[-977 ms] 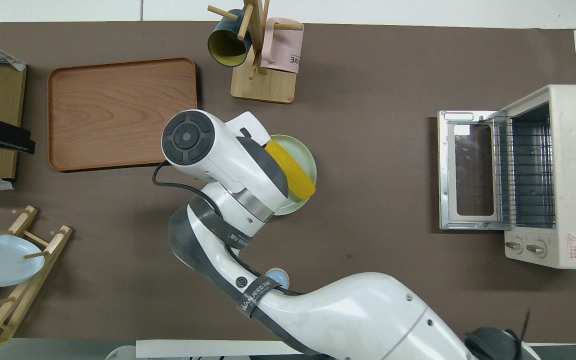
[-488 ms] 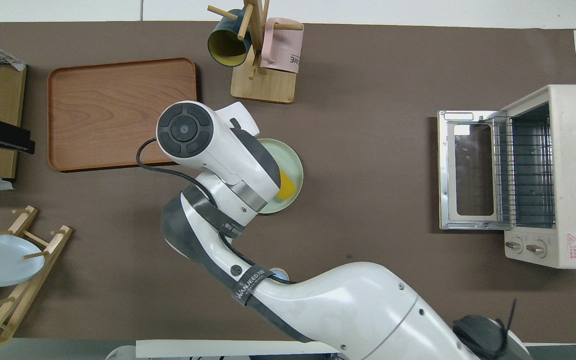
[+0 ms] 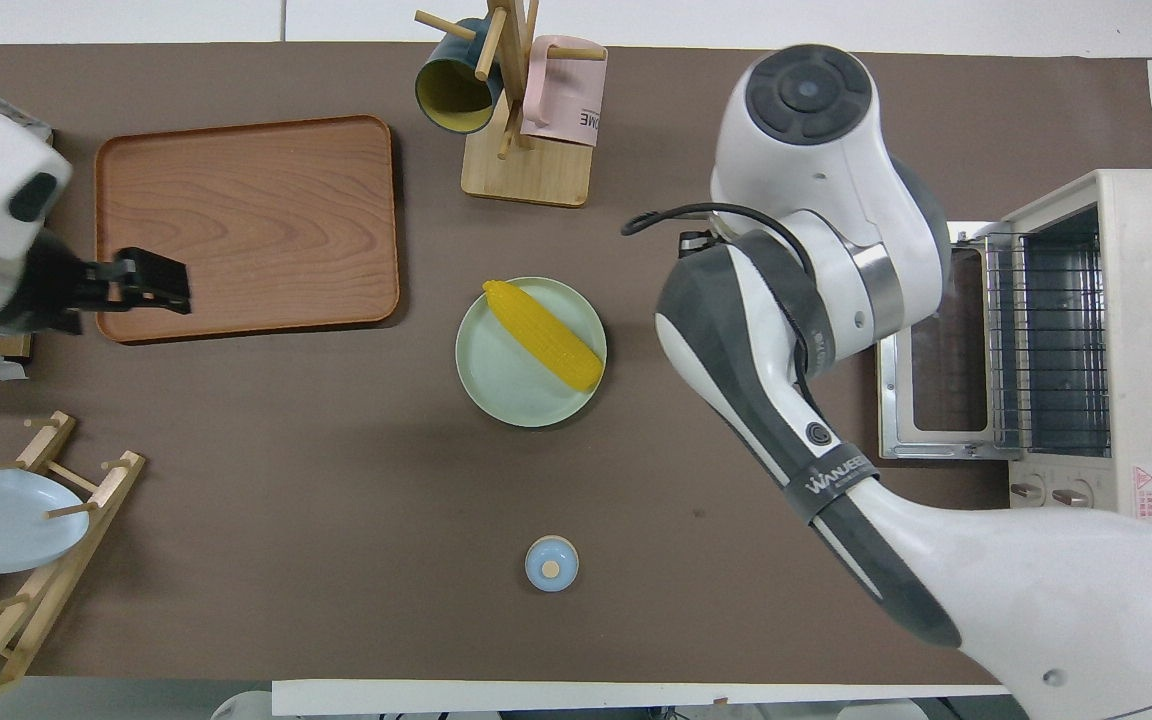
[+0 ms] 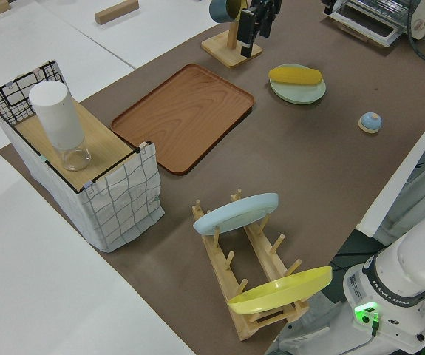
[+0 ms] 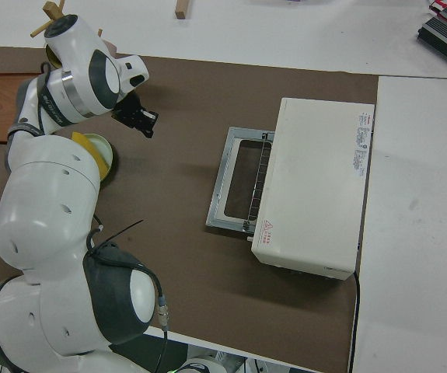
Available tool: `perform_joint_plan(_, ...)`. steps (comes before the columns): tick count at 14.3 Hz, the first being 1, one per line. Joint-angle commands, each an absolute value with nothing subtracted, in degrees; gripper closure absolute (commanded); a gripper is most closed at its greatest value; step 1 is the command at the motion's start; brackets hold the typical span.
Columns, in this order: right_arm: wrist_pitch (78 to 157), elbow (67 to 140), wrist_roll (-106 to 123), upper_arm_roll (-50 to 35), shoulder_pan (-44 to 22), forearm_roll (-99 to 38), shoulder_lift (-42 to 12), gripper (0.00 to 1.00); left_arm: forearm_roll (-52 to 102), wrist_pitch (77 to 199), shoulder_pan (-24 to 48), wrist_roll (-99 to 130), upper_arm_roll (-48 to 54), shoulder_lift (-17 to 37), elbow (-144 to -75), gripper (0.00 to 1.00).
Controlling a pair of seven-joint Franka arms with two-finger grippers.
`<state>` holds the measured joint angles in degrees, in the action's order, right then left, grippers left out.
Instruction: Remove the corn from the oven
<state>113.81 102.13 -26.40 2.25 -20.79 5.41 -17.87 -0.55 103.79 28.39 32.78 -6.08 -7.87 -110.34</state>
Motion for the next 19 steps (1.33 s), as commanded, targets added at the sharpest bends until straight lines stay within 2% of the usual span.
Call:
perform_joint_plan(1,123.0,118.2,-19.9,1.2,-15.0,9.4,-11.6,0.99,-1.0,115.0,38.7,60.0,-6.6,-7.5,-117.7,0.0)
perform_joint_plan(3,123.7,118.6,-19.0,1.2,-13.0,10.4,-13.5,0.99,-0.9,125.6,42.3,72.0,-6.5,-0.8,-117.3,0.0)
perform_joint_plan(6,123.0,119.0,-18.4,1.2,-13.0,16.5,-14.2,0.99,-0.8,137.1,46.0,77.3,-6.6,8.3,-116.7,0.0)
perform_joint_plan(10,120.2,119.4,-17.1,1.2,-11.9,21.9,-13.8,0.99,0.1,140.9,46.2,77.4,-6.5,16.9,-113.2,0.0)
perform_joint_plan(13,115.7,116.6,-15.4,1.1,-11.8,24.0,-13.7,0.98,3.4,147.5,46.7,77.5,-6.6,20.1,-112.8,0.0)
perform_joint_plan(15,113.9,115.8,-9.3,1.3,-10.6,24.0,-12.1,0.98,3.8,147.6,46.9,77.4,-6.6,21.1,-112.2,0.01)
perform_joint_plan(16,112.6,115.7,-6.7,1.3,-9.2,24.0,-10.5,0.98,3.8,147.1,48.0,77.4,-6.6,21.5,-112.1,0.2)
perform_joint_plan(17,110.8,114.9,-2.5,1.3,-7.4,24.0,-8.3,0.98,3.8,146.4,48.4,77.3,-6.6,21.5,-112.3,0.71)
perform_joint_plan(18,108.7,113.4,1.4,1.3,-5.6,23.8,-7.0,0.98,3.8,143.2,48.4,76.6,-6.6,21.4,-112.2,0.99)
perform_joint_plan(19,106.2,111.7,5.1,1.3,-3.6,23.5,-6.2,0.98,3.6,140.0,48.2,75.4,-6.6,21.3,-111.5,1.0)
